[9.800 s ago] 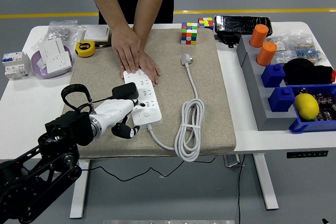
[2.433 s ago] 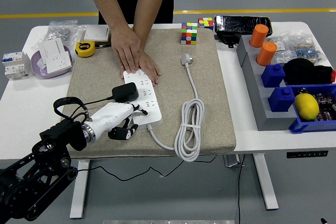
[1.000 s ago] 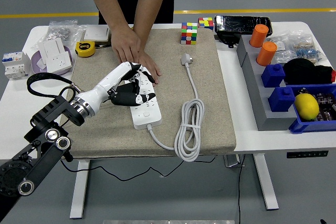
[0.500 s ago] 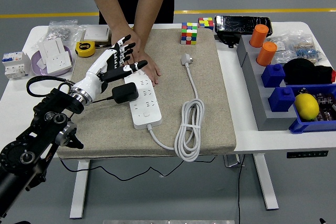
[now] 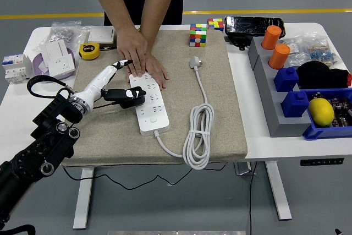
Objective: Pick up the plug,place it near the board,insert it into the board,press the button
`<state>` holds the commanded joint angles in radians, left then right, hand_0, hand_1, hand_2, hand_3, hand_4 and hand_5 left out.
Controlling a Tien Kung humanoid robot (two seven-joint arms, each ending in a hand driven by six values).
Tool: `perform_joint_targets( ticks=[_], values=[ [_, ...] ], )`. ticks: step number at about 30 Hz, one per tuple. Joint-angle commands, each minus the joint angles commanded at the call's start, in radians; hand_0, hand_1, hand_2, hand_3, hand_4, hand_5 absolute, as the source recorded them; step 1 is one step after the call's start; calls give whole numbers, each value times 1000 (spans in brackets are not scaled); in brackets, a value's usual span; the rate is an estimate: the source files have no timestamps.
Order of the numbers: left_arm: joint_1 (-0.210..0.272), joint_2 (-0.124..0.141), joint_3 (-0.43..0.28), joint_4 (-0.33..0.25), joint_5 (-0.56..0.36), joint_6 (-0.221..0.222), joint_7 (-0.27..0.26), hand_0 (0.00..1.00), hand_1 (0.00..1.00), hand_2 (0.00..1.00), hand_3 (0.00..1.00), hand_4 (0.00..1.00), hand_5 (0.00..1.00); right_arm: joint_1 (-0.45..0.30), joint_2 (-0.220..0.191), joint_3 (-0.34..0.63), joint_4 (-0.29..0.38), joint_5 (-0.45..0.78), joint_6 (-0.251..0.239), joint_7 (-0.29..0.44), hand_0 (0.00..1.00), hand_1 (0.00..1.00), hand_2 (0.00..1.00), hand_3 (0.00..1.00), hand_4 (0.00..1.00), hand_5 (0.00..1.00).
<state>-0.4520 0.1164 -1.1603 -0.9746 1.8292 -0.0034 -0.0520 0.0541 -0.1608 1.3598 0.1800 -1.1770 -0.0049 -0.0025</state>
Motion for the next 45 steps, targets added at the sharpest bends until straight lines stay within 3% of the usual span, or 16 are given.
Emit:
perform_joint_targets(
  ticks=[6,7,12,13,18,19,24,25,30,31,36,37,42,43,45],
  values=[
    [2,-7,30,24,49,-1,1,998,998,954,886,998,364,-1,-2,-3,0,1,0,-1,863,794,776,818,998,998],
    [3,-8,33,27,54,0,1,964,965,891,844,998,348,-1,-2,-4,0,1,0,0,862,794,776,818,998,998],
    [6,-10,46,52,83,21,-6,964,965,891,844,998,348,-3,-2,-5,0,0,0,0,862,794,776,818,998,998],
    [6,-10,47,57,90,31,-10,911,914,793,807,998,354,-3,-2,-4,0,0,0,-1,862,794,776,818,998,998],
    [4,-9,46,71,113,58,-20,911,914,793,807,998,354,-2,-3,-3,0,0,0,-1,862,794,776,818,998,998],
    [3,-9,46,74,116,60,-21,807,805,666,730,998,352,-2,-3,-3,0,1,0,-1,862,794,775,818,998,998],
    [0,-11,43,86,122,71,-23,807,805,666,730,998,352,0,-2,-3,0,3,0,-1,862,794,775,818,998,998],
    [0,-11,43,87,122,73,-23,692,661,491,526,898,387,0,-2,-3,0,3,0,-1,861,794,775,818,998,998],
    [-2,-12,39,93,145,79,-23,692,661,491,526,898,387,0,-1,-3,0,3,0,0,861,794,775,818,998,998],
    [-2,-11,39,96,152,80,-25,625,610,438,475,860,378,1,-1,-3,0,3,0,0,861,794,775,817,998,998],
    [-2,-13,31,103,172,87,-34,625,610,438,475,860,378,0,0,-1,0,1,0,-1,861,794,775,817,998,998],
    [-3,-14,30,104,172,89,-35,571,553,405,429,788,405,0,0,0,0,1,0,-2,861,794,775,817,998,998],
    [-5,-14,30,105,169,97,-37,571,553,405,429,788,405,3,0,-3,0,3,0,-2,861,794,775,817,998,998],
    [-5,-14,29,107,167,98,-38,498,479,368,375,575,462,3,0,-3,0,2,0,-2,860,794,775,817,998,998],
    [-5,-14,29,109,164,99,-39,498,479,368,375,575,462,3,0,-3,0,3,0,-2,860,794,775,817,998,998]
  ],
)
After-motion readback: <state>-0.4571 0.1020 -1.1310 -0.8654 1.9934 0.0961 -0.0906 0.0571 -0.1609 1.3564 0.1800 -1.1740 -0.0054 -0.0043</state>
